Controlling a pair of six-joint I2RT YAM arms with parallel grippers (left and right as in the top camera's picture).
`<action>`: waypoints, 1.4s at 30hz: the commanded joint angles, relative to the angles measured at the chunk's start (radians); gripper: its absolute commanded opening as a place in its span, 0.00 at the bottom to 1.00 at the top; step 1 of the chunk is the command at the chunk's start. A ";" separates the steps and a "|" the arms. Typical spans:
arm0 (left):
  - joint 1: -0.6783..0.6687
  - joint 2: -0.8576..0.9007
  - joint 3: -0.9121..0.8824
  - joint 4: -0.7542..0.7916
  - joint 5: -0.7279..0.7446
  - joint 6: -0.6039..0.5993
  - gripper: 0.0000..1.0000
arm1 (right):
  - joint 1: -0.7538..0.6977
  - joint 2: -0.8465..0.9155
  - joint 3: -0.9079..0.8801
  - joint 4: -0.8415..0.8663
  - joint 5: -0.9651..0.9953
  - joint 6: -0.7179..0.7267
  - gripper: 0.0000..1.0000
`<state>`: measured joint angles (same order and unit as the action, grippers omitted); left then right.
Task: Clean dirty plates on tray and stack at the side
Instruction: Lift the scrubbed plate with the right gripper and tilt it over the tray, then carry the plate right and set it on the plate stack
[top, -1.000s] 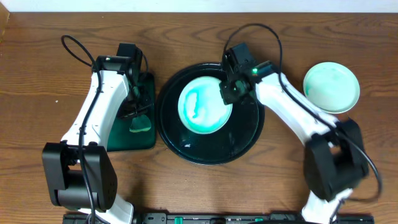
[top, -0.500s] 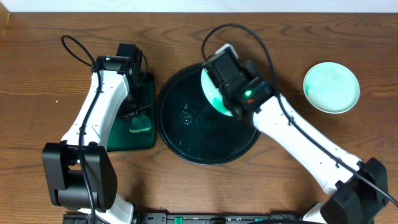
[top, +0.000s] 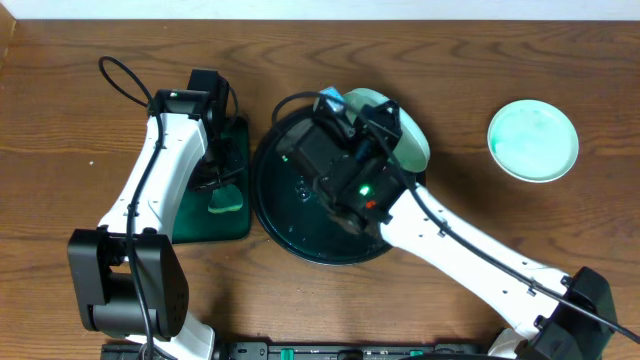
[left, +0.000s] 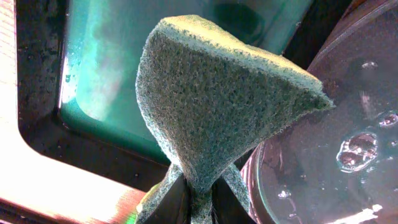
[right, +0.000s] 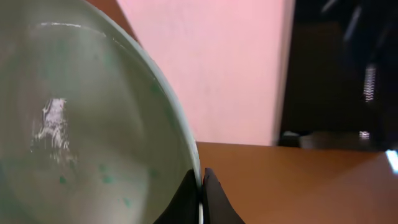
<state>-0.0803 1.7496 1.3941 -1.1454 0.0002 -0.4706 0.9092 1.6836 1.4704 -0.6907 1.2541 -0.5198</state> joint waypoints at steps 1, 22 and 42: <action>0.003 -0.003 0.017 -0.006 -0.016 0.006 0.12 | 0.025 -0.015 0.007 0.011 0.125 -0.082 0.01; 0.003 -0.003 0.017 -0.010 -0.016 0.025 0.12 | 0.085 -0.008 0.007 -0.068 0.041 0.225 0.01; 0.003 -0.003 0.017 -0.005 -0.016 0.025 0.12 | -0.510 0.001 0.005 -0.103 -1.170 0.969 0.01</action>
<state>-0.0803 1.7496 1.3941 -1.1461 0.0002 -0.4629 0.5064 1.6894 1.4704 -0.7982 0.2131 0.2768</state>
